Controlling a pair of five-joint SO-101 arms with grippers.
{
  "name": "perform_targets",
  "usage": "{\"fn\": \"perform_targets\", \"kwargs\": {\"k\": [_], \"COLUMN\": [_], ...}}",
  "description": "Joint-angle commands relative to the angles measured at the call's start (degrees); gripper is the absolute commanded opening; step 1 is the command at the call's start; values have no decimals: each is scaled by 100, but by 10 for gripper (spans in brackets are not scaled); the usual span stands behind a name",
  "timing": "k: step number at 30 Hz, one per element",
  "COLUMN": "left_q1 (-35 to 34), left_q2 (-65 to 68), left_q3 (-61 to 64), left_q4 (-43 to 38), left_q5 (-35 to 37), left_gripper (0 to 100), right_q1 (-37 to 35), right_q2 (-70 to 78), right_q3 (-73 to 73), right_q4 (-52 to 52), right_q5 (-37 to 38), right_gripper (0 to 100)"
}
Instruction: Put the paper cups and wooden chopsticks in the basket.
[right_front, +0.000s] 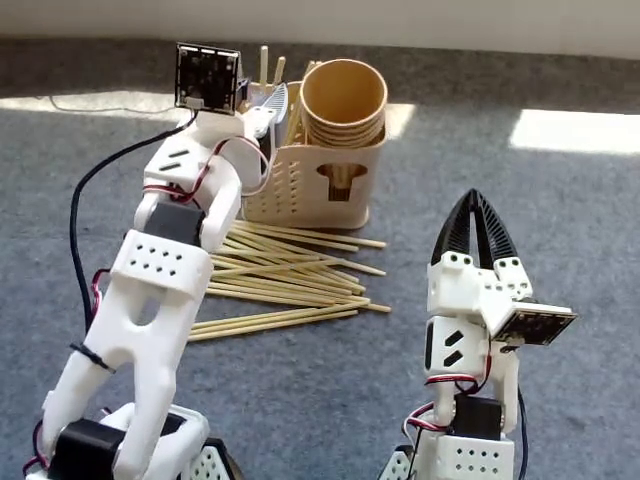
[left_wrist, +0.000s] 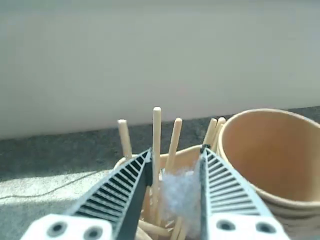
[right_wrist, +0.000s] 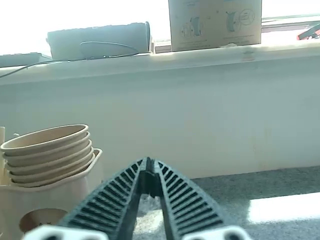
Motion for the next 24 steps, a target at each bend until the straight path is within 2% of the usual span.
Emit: {"fn": "perform_targets", "kwargs": {"k": [1,11,24], "left_q1": [4,541,567], "left_q2": [-611,-2422,-3222], "left_q3": [136,1323,1727], "left_q4": [62,62,62], "left_q5": [70,53,62], "left_gripper": [160,160,158], "right_q1": [-57,-57,-57], "right_q2": [-101,-101,-101], "right_q3": [646,646,646], "right_q4": [-31,-31,-4], "right_q5": [62,62,62], "right_gripper": [6,6,6]}}
